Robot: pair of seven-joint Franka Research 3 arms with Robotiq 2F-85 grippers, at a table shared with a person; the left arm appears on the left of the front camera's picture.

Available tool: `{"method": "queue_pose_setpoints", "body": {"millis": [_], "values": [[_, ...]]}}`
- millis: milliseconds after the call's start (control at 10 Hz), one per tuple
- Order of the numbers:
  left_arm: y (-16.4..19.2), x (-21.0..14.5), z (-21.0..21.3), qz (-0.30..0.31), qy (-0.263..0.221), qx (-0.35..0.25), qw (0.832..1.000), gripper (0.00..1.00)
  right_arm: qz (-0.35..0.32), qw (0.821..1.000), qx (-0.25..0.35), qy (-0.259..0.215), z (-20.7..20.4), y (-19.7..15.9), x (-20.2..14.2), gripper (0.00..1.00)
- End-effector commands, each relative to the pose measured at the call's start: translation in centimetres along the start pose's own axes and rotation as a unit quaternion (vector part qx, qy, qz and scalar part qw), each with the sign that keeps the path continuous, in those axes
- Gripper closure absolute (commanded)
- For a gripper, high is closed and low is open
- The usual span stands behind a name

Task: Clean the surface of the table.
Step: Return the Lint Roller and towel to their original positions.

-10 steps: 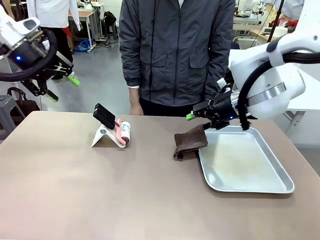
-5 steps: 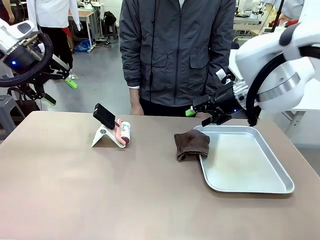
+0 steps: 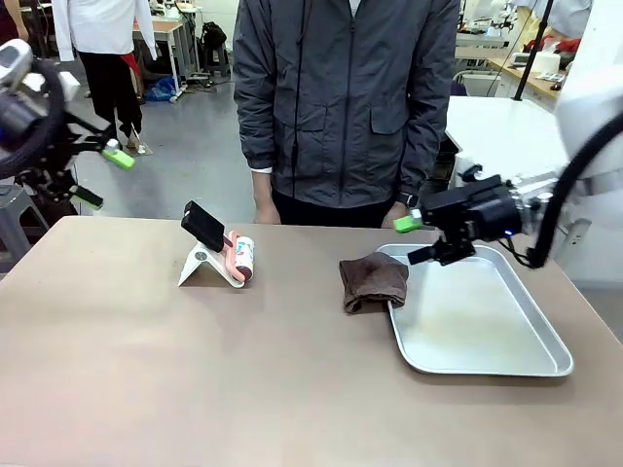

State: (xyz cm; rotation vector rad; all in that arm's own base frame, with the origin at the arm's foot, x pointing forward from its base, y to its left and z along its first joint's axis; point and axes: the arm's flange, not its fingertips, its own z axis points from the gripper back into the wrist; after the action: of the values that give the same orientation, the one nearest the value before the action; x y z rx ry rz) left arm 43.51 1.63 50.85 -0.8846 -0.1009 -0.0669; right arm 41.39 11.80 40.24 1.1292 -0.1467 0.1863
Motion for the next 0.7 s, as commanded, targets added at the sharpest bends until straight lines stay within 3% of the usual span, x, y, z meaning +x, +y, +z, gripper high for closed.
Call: {"method": "queue_pose_setpoints", "body": {"millis": [0,200,400,600], "values": [[3.4,-5.0,1.7,-0.063,0.022,-0.107,0.992,0.0,-0.014,0.995,0.073,-0.068,3.7,-1.0,-3.7,0.0],[7.8,-7.7,2.7,-0.065,0.022,-0.197,0.978,0.0,-0.048,0.981,0.132,-0.133,7.7,-3.5,-6.2,0.0],[10.2,-7.9,2.8,-0.048,0.017,-0.241,0.969,0.0,-0.04,0.977,0.167,-0.127,9.6,-5.2,-7.2,0.0],[11.1,-7.6,3.2,0.004,-0.053,-0.274,0.96,0.0,-0.047,0.976,0.136,-0.165,8.6,-5.6,-7.0,0.0]]}}
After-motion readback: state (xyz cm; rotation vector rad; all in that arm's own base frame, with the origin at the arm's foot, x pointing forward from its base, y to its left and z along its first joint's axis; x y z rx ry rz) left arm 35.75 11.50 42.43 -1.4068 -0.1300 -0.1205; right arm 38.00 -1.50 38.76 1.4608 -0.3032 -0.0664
